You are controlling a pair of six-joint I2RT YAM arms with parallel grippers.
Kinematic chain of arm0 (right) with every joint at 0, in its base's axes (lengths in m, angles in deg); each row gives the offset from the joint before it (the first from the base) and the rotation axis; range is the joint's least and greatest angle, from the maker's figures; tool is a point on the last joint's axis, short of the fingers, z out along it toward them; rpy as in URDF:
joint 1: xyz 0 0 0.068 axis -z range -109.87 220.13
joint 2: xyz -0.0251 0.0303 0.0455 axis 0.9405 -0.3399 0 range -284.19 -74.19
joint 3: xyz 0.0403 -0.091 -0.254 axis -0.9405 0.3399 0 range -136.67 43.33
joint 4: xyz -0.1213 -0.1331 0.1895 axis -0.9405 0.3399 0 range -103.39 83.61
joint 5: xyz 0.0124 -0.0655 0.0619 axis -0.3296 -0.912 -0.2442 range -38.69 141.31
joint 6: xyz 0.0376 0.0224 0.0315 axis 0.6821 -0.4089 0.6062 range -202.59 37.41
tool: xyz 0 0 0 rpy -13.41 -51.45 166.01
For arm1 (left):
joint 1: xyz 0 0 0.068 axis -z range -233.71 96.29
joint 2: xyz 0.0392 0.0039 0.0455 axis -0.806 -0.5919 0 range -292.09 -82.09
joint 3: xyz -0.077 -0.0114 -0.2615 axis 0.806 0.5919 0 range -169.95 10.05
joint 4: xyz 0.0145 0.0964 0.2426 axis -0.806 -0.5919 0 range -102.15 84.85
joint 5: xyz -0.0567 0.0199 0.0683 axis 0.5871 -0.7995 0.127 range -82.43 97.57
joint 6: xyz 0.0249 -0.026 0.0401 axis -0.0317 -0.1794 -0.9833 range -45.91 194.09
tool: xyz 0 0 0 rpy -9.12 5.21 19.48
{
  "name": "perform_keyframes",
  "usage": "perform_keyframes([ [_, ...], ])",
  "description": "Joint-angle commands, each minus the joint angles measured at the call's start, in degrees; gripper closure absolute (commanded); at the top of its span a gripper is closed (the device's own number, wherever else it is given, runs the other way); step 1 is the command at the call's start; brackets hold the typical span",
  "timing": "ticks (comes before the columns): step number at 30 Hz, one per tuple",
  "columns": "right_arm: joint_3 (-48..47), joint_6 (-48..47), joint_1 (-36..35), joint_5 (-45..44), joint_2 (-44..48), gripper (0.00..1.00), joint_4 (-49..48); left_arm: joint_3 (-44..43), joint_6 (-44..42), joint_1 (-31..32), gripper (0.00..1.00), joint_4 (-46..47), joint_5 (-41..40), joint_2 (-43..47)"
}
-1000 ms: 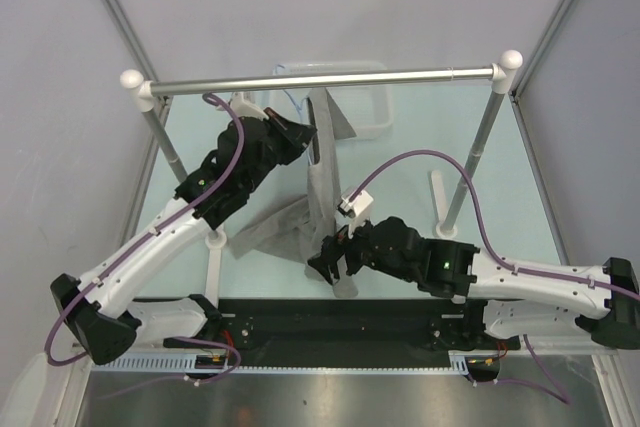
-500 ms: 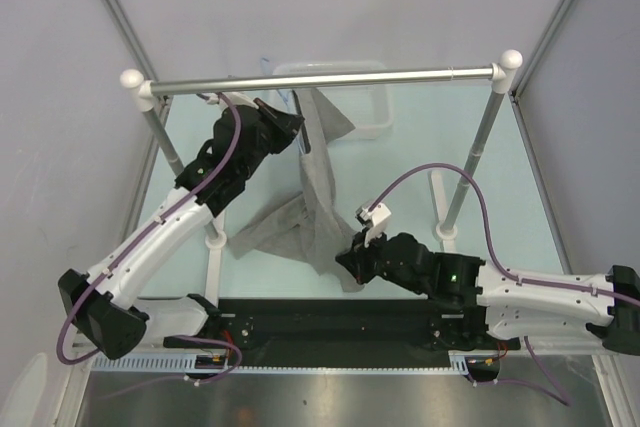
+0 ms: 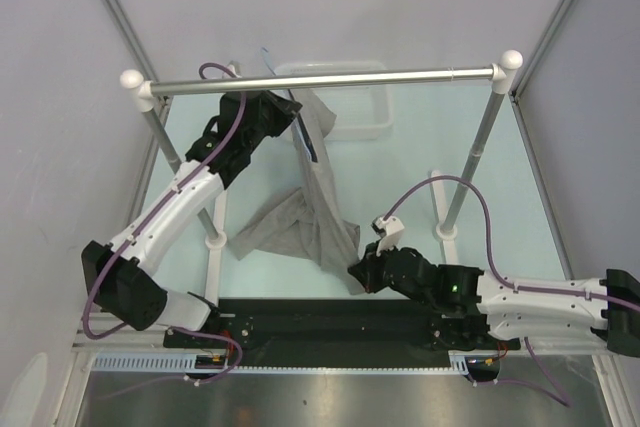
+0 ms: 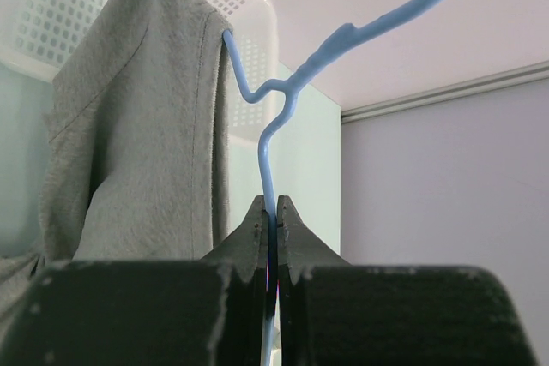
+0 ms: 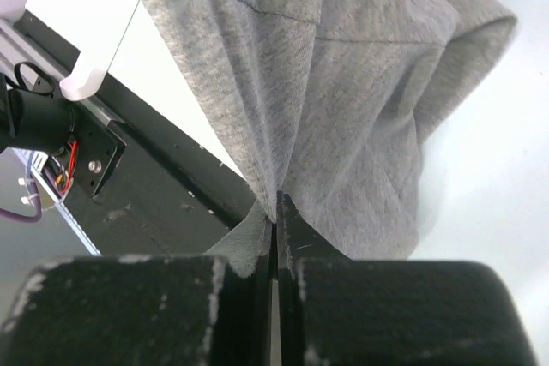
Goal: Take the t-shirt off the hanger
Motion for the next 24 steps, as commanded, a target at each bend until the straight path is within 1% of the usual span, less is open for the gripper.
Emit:
perform_keyframes([
  [1, 3.2, 3.4, -1.0, 0.1, 2.7, 1.0, 0.8, -5.3, 1.8, -1.9, 1.0, 8.6, -0.7, -0.6],
  [8, 8.3, 7.1, -1.7, 1.9, 5.6, 1.0, 0.6, -5.3, 2.5, -2.6, 1.0, 10.1, -0.5, -2.7],
  [11, 10.1, 9.8, -1.9, 2.0, 5.6, 1.0, 1.5, -6.0, 2.5, -2.9, 1.0, 10.6, 0.5, -3.6],
  [14, 11.2, 10.0, -2.0, 1.9, 5.7, 1.0, 0.3, -6.8, 2.4, -3.1, 1.0, 10.9, 2.6, -4.3],
  [17, 9.3, 9.3, -1.7, -0.6, 6.0, 1.0, 1.0, -6.1, 2.5, -3.2, 1.0, 11.4, 6.5, -3.6],
  [18, 8.6, 7.8, -1.6, -1.4, 5.9, 1.0, 1.0, -5.5, 2.1, -3.2, 0.99, 11.6, 7.9, -3.0],
  [21, 4.8, 3.6, 0.3, -1.8, 4.5, 1.0, 1.7, -2.5, 0.9, -3.2, 1.0, 10.9, 13.8, -0.5],
  [22, 3.4, 2.7, 0.8, -1.8, 3.1, 1.0, 2.0, -1.8, 0.3, -3.2, 1.0, 10.3, 17.8, 0.2],
  [24, 0.0, 0.5, 2.5, -1.9, 2.0, 1.0, 3.0, 0.1, -1.8, -3.1, 1.0, 7.8, 21.6, 2.5],
])
